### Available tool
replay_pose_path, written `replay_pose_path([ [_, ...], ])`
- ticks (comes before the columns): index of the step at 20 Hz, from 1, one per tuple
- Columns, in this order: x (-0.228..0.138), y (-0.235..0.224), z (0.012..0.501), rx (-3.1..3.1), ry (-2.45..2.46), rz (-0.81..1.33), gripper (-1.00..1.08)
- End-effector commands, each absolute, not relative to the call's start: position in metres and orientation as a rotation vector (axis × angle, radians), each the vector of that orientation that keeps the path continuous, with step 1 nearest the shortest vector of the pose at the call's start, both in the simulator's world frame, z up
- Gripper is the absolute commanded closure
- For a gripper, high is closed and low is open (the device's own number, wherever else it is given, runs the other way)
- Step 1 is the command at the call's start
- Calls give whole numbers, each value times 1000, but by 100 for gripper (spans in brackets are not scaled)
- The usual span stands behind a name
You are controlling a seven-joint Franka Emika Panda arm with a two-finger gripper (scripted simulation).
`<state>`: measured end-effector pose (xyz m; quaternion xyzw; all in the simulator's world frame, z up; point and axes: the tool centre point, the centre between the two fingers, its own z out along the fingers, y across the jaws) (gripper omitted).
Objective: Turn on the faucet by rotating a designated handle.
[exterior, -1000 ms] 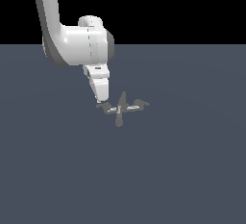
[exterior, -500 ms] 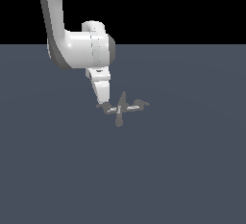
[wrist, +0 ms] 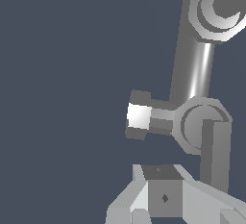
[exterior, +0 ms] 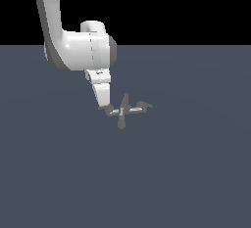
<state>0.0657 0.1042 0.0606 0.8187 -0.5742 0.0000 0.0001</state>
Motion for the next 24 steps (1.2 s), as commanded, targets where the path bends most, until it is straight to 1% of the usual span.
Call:
replay_pose_path([
  [1,58,107,61,2572,-1804,0,108],
  [4,49,110,61,2572,-1804,0,108],
  [6,53,108,61,2571,-1807,3,108],
  [20,15,95,61,2572,-1804,0,108],
  [21,17,108,61,2593,-1786,-2,108],
  [24,12,92,61,2586,-1792,-1,108],
])
